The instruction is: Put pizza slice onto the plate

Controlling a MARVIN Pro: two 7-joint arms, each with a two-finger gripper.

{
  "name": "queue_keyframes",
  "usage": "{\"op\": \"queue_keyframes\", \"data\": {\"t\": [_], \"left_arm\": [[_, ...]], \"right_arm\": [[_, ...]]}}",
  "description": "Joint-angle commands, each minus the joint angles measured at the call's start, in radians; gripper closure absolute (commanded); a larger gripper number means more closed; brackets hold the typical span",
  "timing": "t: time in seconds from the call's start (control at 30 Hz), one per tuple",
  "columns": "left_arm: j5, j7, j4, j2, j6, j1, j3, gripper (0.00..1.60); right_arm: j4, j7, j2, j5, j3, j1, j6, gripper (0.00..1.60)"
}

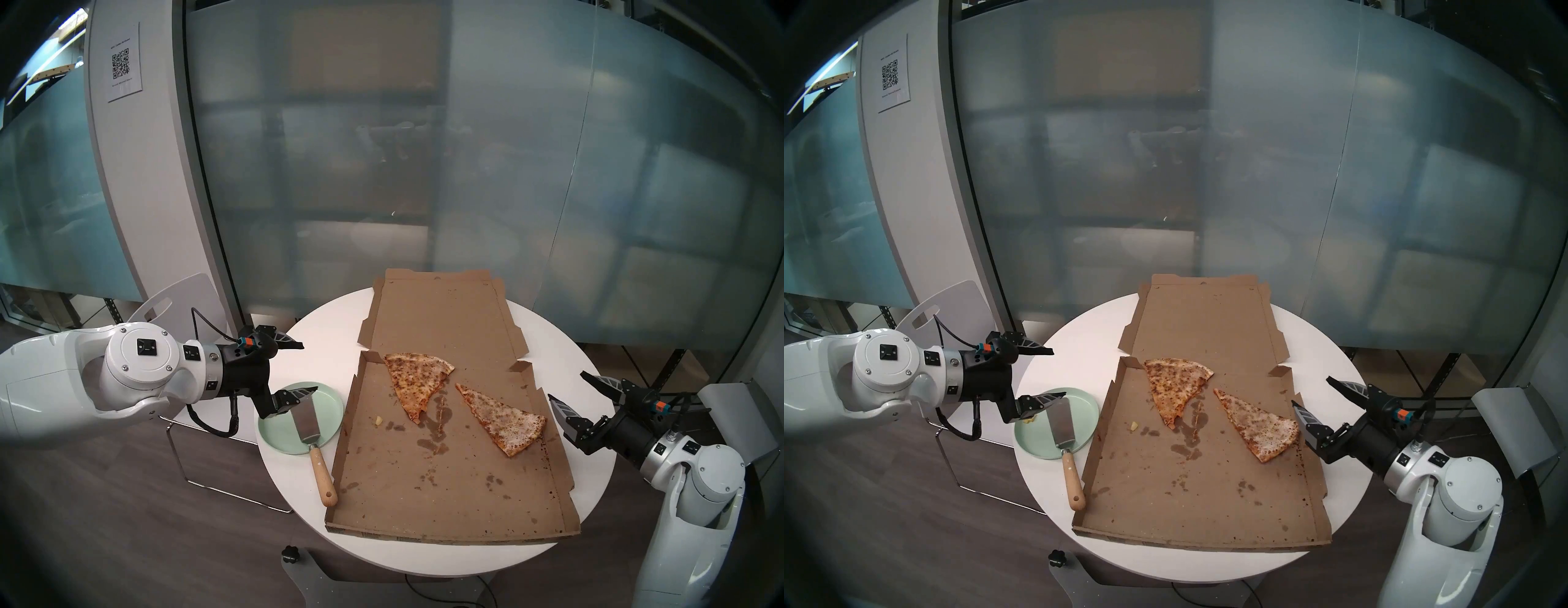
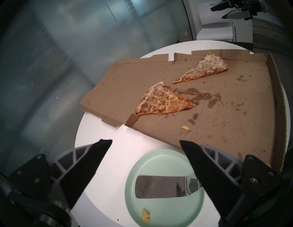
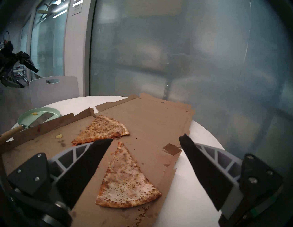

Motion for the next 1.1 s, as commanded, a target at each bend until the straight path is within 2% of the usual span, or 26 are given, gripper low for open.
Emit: {"op": "queue_keyframes", "data": {"t": [0.0, 0.27, 0.83, 1.07], "left_arm": [[0.000, 0.000, 0.001, -0.002, -0.001, -0.012, -0.012, 0.00], [0.000, 0.001, 0.001, -0.002, -0.001, -0.013, -0.012, 0.00], [0.000, 0.001, 0.001, -0.002, -0.001, -0.014, -0.011, 0.00], [0.000, 0.001, 0.001, -0.002, -0.001, -0.014, -0.010, 0.00]], "right_arm": [[-0.074, 0.060, -0.016, 0.012, -0.092, -0.019, 0.037, 0.00], [-0.110, 0.112, -0.013, -0.028, -0.221, -0.044, 0.070, 0.00], [-0.123, 0.167, 0.003, -0.201, -0.502, -0.083, 0.068, 0.00], [-0.123, 0.173, 0.032, -0.237, -0.620, -0.105, 0.088, 0.00]]}}
